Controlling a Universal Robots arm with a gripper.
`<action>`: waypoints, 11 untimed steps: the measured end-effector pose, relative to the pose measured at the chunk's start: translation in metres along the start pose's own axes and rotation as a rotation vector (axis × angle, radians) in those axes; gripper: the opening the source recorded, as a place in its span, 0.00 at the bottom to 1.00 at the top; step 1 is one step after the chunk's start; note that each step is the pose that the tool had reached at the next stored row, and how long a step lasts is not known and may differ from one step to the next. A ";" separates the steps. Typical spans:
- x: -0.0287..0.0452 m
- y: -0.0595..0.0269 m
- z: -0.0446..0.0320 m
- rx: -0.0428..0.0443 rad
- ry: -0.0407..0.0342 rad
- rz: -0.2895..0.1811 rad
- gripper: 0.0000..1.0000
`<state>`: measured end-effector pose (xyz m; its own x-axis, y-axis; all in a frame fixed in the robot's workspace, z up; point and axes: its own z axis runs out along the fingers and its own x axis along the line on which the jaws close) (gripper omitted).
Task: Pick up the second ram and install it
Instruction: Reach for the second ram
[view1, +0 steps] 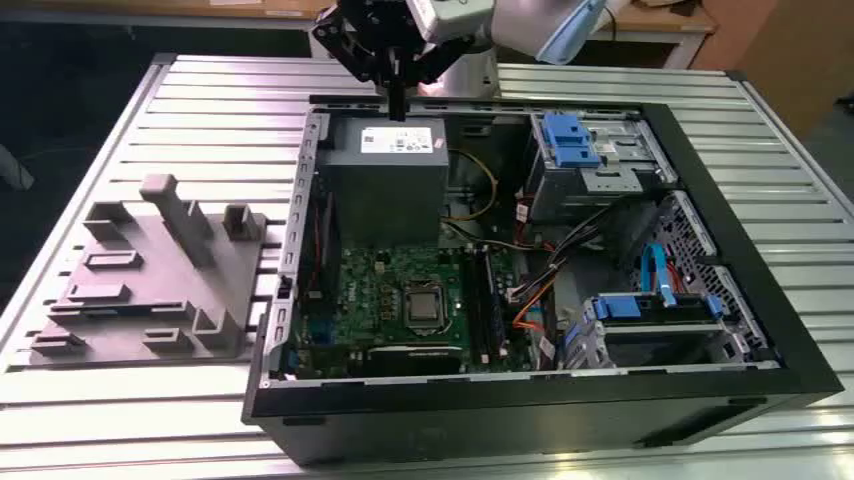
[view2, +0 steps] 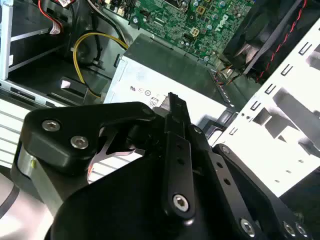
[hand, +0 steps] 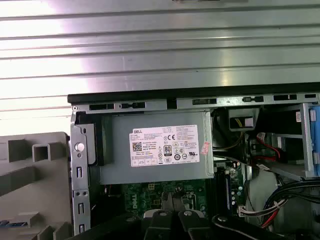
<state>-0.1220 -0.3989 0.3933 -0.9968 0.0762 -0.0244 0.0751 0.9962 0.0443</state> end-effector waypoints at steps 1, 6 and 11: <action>0.0000 0.0000 0.0000 0.0000 0.0000 0.000 0.10; 0.0007 0.0000 0.0000 0.0000 0.0000 0.000 0.10; 0.0016 -0.0001 0.0000 -0.0001 0.0000 0.000 0.10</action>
<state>-0.1236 -0.3989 0.3933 -0.9968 0.0762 -0.0244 0.0751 0.9962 0.0444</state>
